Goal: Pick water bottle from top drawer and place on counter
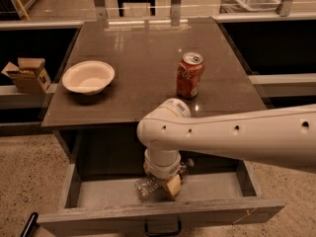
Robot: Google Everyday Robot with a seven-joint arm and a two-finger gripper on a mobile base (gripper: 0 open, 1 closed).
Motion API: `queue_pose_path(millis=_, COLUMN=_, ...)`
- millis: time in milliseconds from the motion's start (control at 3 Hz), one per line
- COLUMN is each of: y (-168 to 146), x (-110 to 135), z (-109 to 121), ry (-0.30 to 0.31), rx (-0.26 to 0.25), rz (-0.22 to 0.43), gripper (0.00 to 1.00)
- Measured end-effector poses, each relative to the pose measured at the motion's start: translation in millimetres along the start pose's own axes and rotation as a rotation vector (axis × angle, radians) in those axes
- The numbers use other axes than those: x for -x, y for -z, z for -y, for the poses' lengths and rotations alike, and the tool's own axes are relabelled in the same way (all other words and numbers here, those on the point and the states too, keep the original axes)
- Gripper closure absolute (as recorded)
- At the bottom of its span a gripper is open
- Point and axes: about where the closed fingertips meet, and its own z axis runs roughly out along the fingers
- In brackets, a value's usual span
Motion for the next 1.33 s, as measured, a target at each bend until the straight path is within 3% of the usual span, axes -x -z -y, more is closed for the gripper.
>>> queue_pose_path(millis=333, y=-7.1, x=-2.5, z=-3.0, ry=-0.043, rx=0.014, rz=0.026, gripper=0.44)
queue_pose_path(millis=667, y=-4.9, x=-16.1, z=-7.8, ry=-0.126, rx=0.001, rz=0.115, gripper=0.62)
queue_pose_path(millis=1000, y=26.9, x=-41.1, z=-15.9, ry=-0.212, rx=-0.057, rz=0.209, gripper=0.83)
queue_pose_path(millis=1333, y=87.9, x=-72.0, z=-26.6, ry=-0.267, rx=-0.152, rz=0.236, gripper=1.00)
